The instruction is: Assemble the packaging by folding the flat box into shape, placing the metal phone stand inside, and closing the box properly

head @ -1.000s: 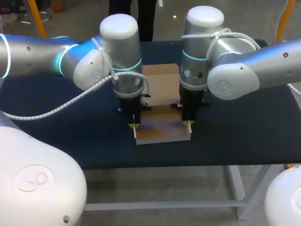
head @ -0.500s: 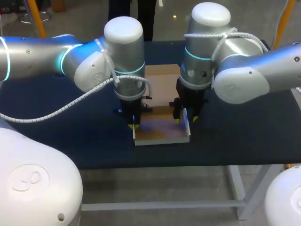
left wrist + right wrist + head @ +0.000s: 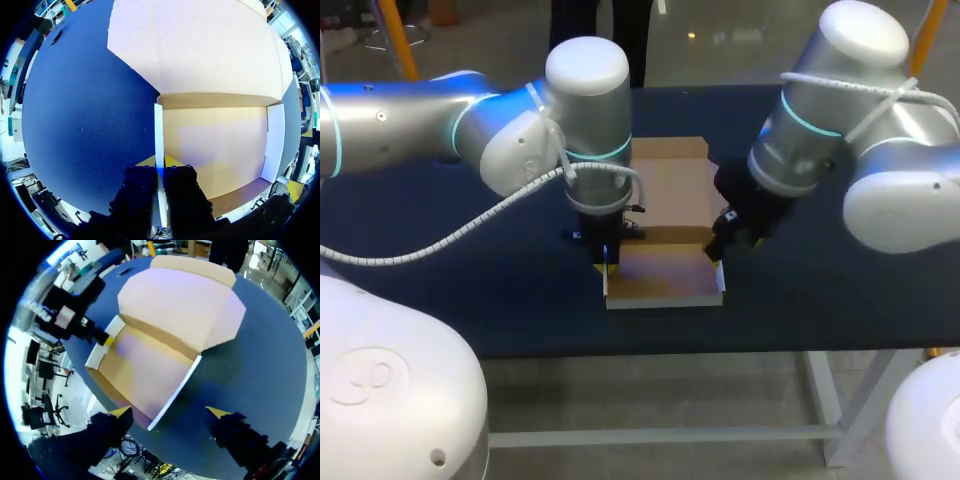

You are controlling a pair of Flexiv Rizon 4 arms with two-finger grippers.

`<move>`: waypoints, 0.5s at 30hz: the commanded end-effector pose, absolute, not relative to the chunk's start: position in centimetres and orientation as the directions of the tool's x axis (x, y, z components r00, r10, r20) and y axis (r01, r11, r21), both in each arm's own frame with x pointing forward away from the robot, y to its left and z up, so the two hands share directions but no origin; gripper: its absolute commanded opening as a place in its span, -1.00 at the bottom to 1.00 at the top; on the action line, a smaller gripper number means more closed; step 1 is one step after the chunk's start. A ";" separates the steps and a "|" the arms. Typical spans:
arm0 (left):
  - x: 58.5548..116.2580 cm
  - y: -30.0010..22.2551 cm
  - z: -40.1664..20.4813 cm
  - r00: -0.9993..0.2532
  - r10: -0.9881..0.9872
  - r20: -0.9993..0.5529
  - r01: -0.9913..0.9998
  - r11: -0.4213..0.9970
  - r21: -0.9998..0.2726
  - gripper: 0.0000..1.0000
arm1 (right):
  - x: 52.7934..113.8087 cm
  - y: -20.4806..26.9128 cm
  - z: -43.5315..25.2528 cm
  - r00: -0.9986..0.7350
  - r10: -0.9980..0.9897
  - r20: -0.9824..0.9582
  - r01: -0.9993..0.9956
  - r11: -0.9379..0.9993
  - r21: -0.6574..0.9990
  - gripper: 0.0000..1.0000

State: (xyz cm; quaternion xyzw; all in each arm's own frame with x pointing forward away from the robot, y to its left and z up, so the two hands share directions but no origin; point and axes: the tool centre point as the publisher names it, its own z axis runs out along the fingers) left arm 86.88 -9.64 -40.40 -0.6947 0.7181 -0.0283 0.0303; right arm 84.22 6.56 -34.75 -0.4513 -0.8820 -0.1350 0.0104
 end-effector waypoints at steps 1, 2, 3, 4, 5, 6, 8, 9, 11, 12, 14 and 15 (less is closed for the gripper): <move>86.9 -9.8 -40.3 -0.033 -0.999 -0.018 -0.996 0.034 -0.084 -1.00 | 82.0 4.4 -33.7 -0.667 0.724 0.175 0.724 0.575 0.382 1.00; 86.9 -9.8 -40.3 -0.033 -0.999 -0.020 -0.996 0.035 -0.084 -1.00 | 81.9 4.3 -33.6 -0.684 0.709 0.173 0.707 0.586 0.395 1.00; 86.9 -9.8 -40.3 -0.034 -0.999 -0.022 -0.996 0.035 -0.084 -1.00 | 81.7 4.1 -33.4 -0.700 0.694 0.170 0.691 0.596 0.409 1.00; 86.9 -9.8 -40.3 -0.034 -0.999 -0.024 -0.996 0.036 -0.083 -1.00 | 81.5 4.0 -33.3 -0.710 0.684 0.167 0.679 0.602 0.420 1.00; 86.9 -9.8 -40.3 -0.034 -0.999 -0.026 -0.996 0.036 -0.084 -1.00 | 81.4 3.9 -33.2 -0.724 0.670 0.165 0.663 0.611 0.432 1.00; 86.9 -9.8 -40.3 -0.034 -0.999 -0.028 -0.996 0.037 -0.084 -1.00 | 81.2 3.7 -33.1 -0.739 0.655 0.160 0.646 0.621 0.444 1.00; 87.0 -9.7 -40.2 -0.035 -0.999 -0.031 -0.996 0.038 -0.084 -1.00 | 80.9 3.5 -32.9 -0.761 0.632 0.148 0.618 0.635 0.463 1.00; 87.0 -9.7 -40.2 -0.036 -0.999 -0.033 -0.996 0.039 -0.084 -1.00 | 80.7 3.4 -32.8 -0.771 0.620 0.146 0.604 0.641 0.474 1.00; 87.0 -9.5 -40.3 -0.037 -0.999 -0.036 -0.996 0.040 -0.084 -1.00 | 80.4 3.2 -32.5 -0.787 0.602 0.136 0.581 0.648 0.493 1.00; 87.0 -9.5 -40.3 -0.037 -0.999 -0.038 -0.996 0.040 -0.083 -1.00 | 80.3 3.1 -32.4 -0.793 0.595 0.132 0.571 0.651 0.500 1.00; 87.0 -9.4 -40.3 -0.037 -0.998 -0.041 -0.996 0.041 -0.082 -1.00 | 79.8 2.8 -32.2 -0.813 0.570 0.119 0.539 0.659 0.525 1.00; 87.0 -9.3 -40.3 -0.038 -0.998 -0.043 -0.996 0.042 -0.080 -1.00 | 79.5 2.5 -32.0 -0.828 0.550 0.112 0.515 0.663 0.543 1.00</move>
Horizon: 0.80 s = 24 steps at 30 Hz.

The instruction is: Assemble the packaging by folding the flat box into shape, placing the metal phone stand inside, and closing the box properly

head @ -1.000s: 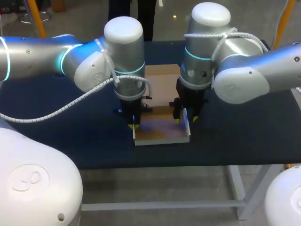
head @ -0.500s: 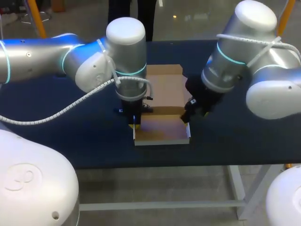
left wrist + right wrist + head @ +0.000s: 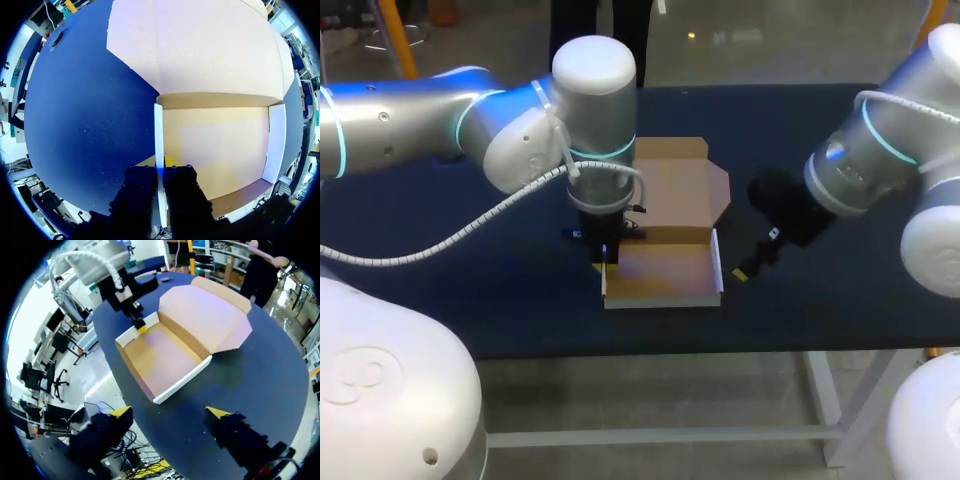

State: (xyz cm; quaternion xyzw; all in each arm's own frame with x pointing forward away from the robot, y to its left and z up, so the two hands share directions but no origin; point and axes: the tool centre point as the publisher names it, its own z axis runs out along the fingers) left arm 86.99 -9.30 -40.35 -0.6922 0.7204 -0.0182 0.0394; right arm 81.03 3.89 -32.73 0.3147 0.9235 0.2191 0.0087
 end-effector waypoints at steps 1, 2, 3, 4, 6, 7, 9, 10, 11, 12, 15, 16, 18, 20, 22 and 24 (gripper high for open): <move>87.1 -9.2 -40.4 -0.039 -0.998 -0.046 -0.996 0.042 -0.080 -1.00 | 79.3 2.3 -31.8 -0.837 0.536 0.107 0.497 0.667 0.555 1.00; 87.1 -9.1 -40.4 -0.039 -0.998 -0.048 -0.996 0.043 -0.080 -1.00 | 79.0 2.1 -31.7 -0.847 0.523 0.100 0.481 0.669 0.567 1.00; 87.1 -9.1 -40.4 -0.039 -0.998 -0.052 -0.996 0.043 -0.080 -1.00 | 78.9 2.0 -31.6 -0.852 0.515 0.098 0.471 0.671 0.572 1.00; 87.1 -9.0 -40.4 -0.039 -0.997 -0.060 -0.996 0.044 -0.080 -1.00 | 78.9 2.0 -31.6 -0.859 0.503 0.096 0.458 0.671 0.583 1.00; 87.2 -8.9 -40.4 -0.037 -0.997 -0.067 -0.996 0.042 -0.079 -1.00 | 78.6 1.5 -31.5 -0.868 0.488 0.089 0.439 0.673 0.594 1.00; 87.2 -8.8 -40.3 -0.035 -0.997 -0.070 -0.996 0.041 -0.080 -1.00 | 78.4 1.3 -31.4 -0.871 0.483 0.089 0.435 0.673 0.599 1.00; 87.2 -8.7 -40.3 -0.034 -0.997 -0.073 -0.996 0.039 -0.080 -1.00 | 78.2 1.0 -31.4 -0.875 0.477 0.087 0.427 0.672 0.605 1.00; 87.2 -8.6 -40.3 -0.031 -0.997 -0.076 -0.996 0.038 -0.081 -1.00 | 78.0 0.7 -31.4 -0.879 0.470 0.086 0.419 0.672 0.611 1.00; 87.3 -8.6 -40.3 -0.029 -0.997 -0.078 -0.996 0.036 -0.081 -1.00 | 77.8 0.5 -31.3 -0.883 0.462 0.085 0.412 0.672 0.616 1.00; 87.3 -8.5 -40.3 -0.028 -0.996 -0.079 -0.996 0.034 -0.082 -1.00 | 77.8 0.4 -31.3 -0.885 0.459 0.084 0.407 0.673 0.618 1.00; 87.4 -8.2 -40.4 -0.020 -0.996 -0.083 -0.996 0.027 -0.082 -1.00 | 77.4 0.1 -31.3 -0.894 0.443 0.072 0.386 0.679 0.624 1.00; 87.4 -8.1 -40.4 -0.018 -0.996 -0.084 -0.996 0.025 -0.082 -1.00 | 77.3 0.0 -31.3 -0.897 0.437 0.069 0.380 0.681 0.626 1.00; 87.5 -8.0 -40.4 -0.013 -0.996 -0.089 -0.996 0.021 -0.082 -1.00 | 77.1 -0.2 -31.3 -0.902 0.427 0.071 0.371 0.680 0.632 1.00; 87.5 -7.9 -40.5 -0.010 -0.995 -0.099 -0.996 0.018 -0.082 -1.00 | 77.0 -0.3 -31.2 -0.902 0.426 0.073 0.372 0.679 0.634 1.00; 87.6 -7.8 -40.5 -0.005 -0.993 -0.117 -0.996 0.015 -0.084 -1.00 | 77.0 -0.3 -31.2 -0.902 0.426 0.073 0.372 0.679 0.634 1.00; 87.7 -7.7 -40.6 -0.003 -0.991 -0.132 -0.996 0.015 -0.086 -1.00 | 77.0 -0.3 -31.2 -0.902 0.426 0.073 0.372 0.679 0.634 1.00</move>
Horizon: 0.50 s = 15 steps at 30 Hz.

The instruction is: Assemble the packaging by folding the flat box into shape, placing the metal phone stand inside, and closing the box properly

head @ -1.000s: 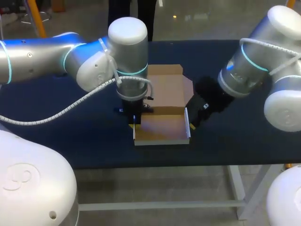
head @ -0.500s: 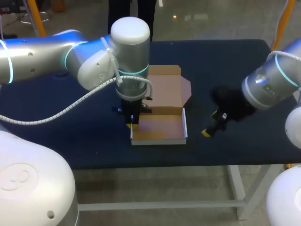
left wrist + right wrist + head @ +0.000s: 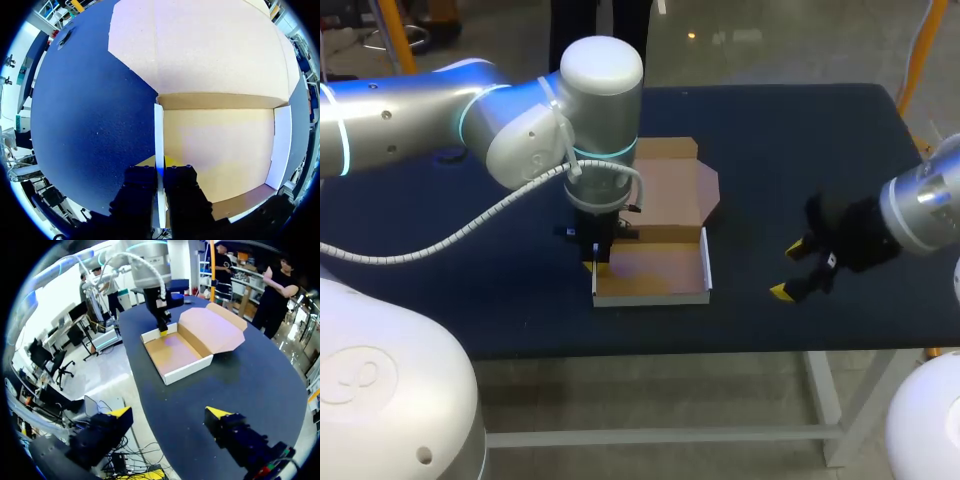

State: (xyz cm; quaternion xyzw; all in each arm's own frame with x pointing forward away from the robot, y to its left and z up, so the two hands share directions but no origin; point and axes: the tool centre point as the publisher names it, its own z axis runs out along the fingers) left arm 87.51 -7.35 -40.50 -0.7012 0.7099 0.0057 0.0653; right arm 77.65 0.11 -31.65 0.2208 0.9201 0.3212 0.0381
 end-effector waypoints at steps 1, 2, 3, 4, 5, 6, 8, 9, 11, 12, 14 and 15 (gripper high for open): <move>87.7 -7.6 -40.6 0.000 -0.989 -0.145 -0.996 0.013 -0.089 -1.00 | 77.0 -0.3 -31.2 -0.902 0.426 0.073 0.372 0.679 0.634 1.00; 87.7 -7.6 -40.6 0.001 -0.987 -0.158 -0.996 0.013 -0.093 -1.00 | 77.0 -0.3 -31.2 -0.902 0.426 0.073 0.372 0.679 0.634 1.00; 87.7 -7.5 -40.6 0.003 -0.986 -0.169 -0.995 0.013 -0.095 -1.00 | 77.0 -0.3 -31.2 -0.902 0.426 0.073 0.372 0.679 0.634 1.00; 87.8 -7.4 -40.5 0.011 -0.981 -0.193 -0.995 0.009 -0.103 -1.00 | 77.0 -0.3 -31.2 -0.902 0.426 0.073 0.372 0.679 0.634 1.00; 87.8 -7.4 -40.6 0.011 -0.978 -0.206 -0.994 0.011 -0.105 -1.00 | 77.0 -0.3 -31.2 -0.902 0.426 0.073 0.372 0.679 0.634 1.00; 87.8 -7.3 -40.6 0.011 -0.976 -0.217 -0.994 0.013 -0.108 -1.00 | 77.0 -0.3 -31.2 -0.902 0.426 0.073 0.372 0.679 0.634 1.00; 87.9 -7.2 -40.6 0.021 -0.965 -0.262 -0.993 0.011 -0.118 -1.00 | 77.0 -0.3 -31.2 -0.902 0.426 0.073 0.372 0.679 0.634 1.00; 87.9 -7.2 -40.7 0.018 -0.964 -0.264 -0.993 0.013 -0.117 -1.00 | 77.0 -0.3 -31.2 -0.902 0.426 0.073 0.372 0.679 0.634 1.00; 87.9 -7.1 -40.7 0.019 -0.959 -0.284 -0.993 0.016 -0.120 -1.00 | 77.0 -0.3 -31.2 -0.902 0.426 0.073 0.372 0.679 0.634 1.00; 88.0 -7.0 -40.7 0.019 -0.957 -0.290 -0.992 0.017 -0.121 -1.00 | 77.0 -0.3 -31.2 -0.902 0.426 0.073 0.372 0.679 0.634 1.00; 88.0 -6.8 -40.7 0.027 -0.949 -0.313 -0.992 0.013 -0.127 -1.00 | 77.0 -0.3 -31.2 -0.902 0.426 0.073 0.372 0.679 0.634 1.00; 88.0 -6.7 -40.7 0.026 -0.950 -0.310 -0.992 0.014 -0.127 -1.00 | 77.0 -0.3 -31.2 -0.902 0.426 0.073 0.372 0.679 0.634 1.00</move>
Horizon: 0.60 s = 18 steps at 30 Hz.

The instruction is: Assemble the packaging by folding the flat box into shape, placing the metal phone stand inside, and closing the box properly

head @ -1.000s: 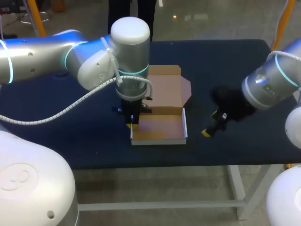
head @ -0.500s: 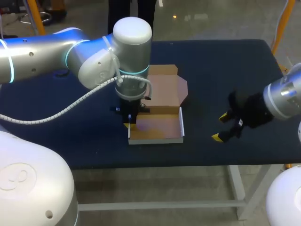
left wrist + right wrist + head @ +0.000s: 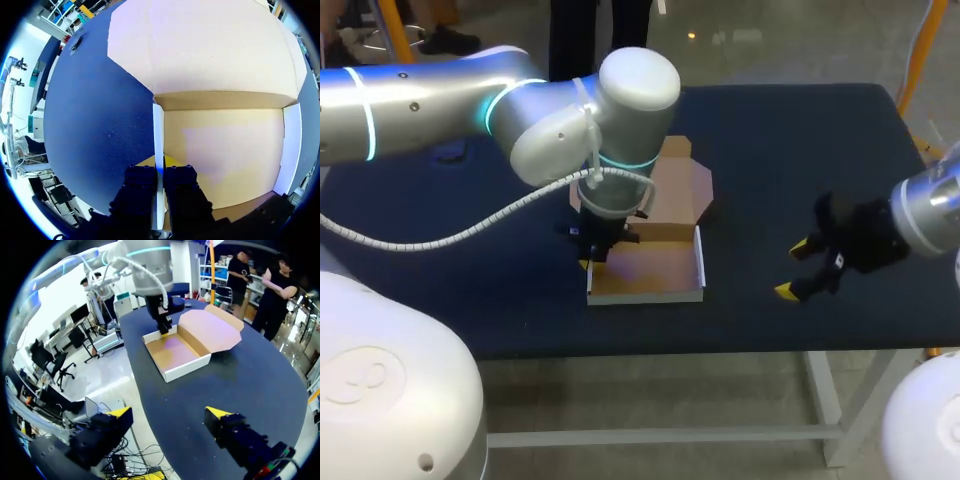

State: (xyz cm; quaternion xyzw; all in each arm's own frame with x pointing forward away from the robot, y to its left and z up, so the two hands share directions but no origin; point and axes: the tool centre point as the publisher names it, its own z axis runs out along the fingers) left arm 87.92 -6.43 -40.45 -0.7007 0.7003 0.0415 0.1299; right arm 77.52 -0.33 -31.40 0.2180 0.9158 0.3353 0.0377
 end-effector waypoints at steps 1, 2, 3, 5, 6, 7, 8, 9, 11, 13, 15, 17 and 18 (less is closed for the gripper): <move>88.0 -6.7 -40.7 0.025 -0.950 -0.310 -0.992 0.015 -0.127 -1.00 | 77.0 -0.3 -31.2 -0.902 0.426 0.073 0.372 0.679 0.634 1.00; 88.0 -6.6 -40.7 0.017 -0.953 -0.302 -0.992 0.023 -0.127 -1.00 | 77.0 -0.3 -31.2 -0.902 0.426 0.073 0.372 0.679 0.634 1.00; 88.0 -6.5 -40.6 0.008 -0.961 -0.278 -0.992 0.028 -0.127 -1.00 | 77.0 -0.3 -31.2 -0.902 0.426 0.073 0.372 0.679 0.634 1.00; 87.8 -6.3 -40.3 -0.007 -0.977 -0.211 -0.992 0.034 -0.124 -1.00 | 77.0 -0.3 -31.2 -0.902 0.426 0.073 0.372 0.679 0.634 1.00; 87.7 -6.4 -40.3 -0.011 -0.982 -0.188 -0.991 0.036 -0.128 -1.00 | 77.0 -0.3 -31.2 -0.902 0.426 0.073 0.372 0.679 0.634 1.00; 87.7 -6.4 -40.2 -0.021 -0.987 -0.157 -0.991 0.041 -0.129 -1.00 | 77.0 -0.3 -31.2 -0.902 0.426 0.073 0.372 0.679 0.634 1.00; 87.6 -6.5 -40.1 -0.030 -0.991 -0.133 -0.990 0.047 -0.131 -1.00 | 77.0 -0.3 -31.2 -0.902 0.426 0.073 0.372 0.679 0.634 1.00; 87.5 -6.5 -40.1 -0.034 -0.993 -0.115 -0.990 0.049 -0.135 -1.00 | 77.0 -0.3 -31.2 -0.902 0.426 0.073 0.372 0.679 0.634 1.00; 87.4 -6.6 -39.9 -0.044 -0.997 -0.071 -0.989 0.054 -0.137 -1.00 | 77.0 -0.3 -31.2 -0.902 0.426 0.073 0.372 0.679 0.634 1.00; 87.4 -6.6 -39.9 -0.041 -0.998 -0.053 -0.989 0.049 -0.141 -1.00 | 77.0 -0.3 -31.2 -0.902 0.426 0.073 0.372 0.679 0.634 1.00; 87.4 -6.7 -39.9 -0.042 -0.999 -0.034 -0.989 0.047 -0.138 -1.00 | 77.0 -0.3 -31.2 -0.902 0.426 0.073 0.372 0.679 0.634 1.00; 87.5 -6.7 -40.0 -0.036 -0.999 -0.012 -0.991 0.038 -0.132 -1.00 | 77.0 -0.3 -31.2 -0.902 0.426 0.073 0.372 0.679 0.634 1.00; 87.5 -6.7 -40.0 -0.037 -0.999 -0.001 -0.991 0.037 -0.129 -1.00 | 77.0 -0.3 -31.2 -0.902 0.426 0.073 0.372 0.679 0.634 1.00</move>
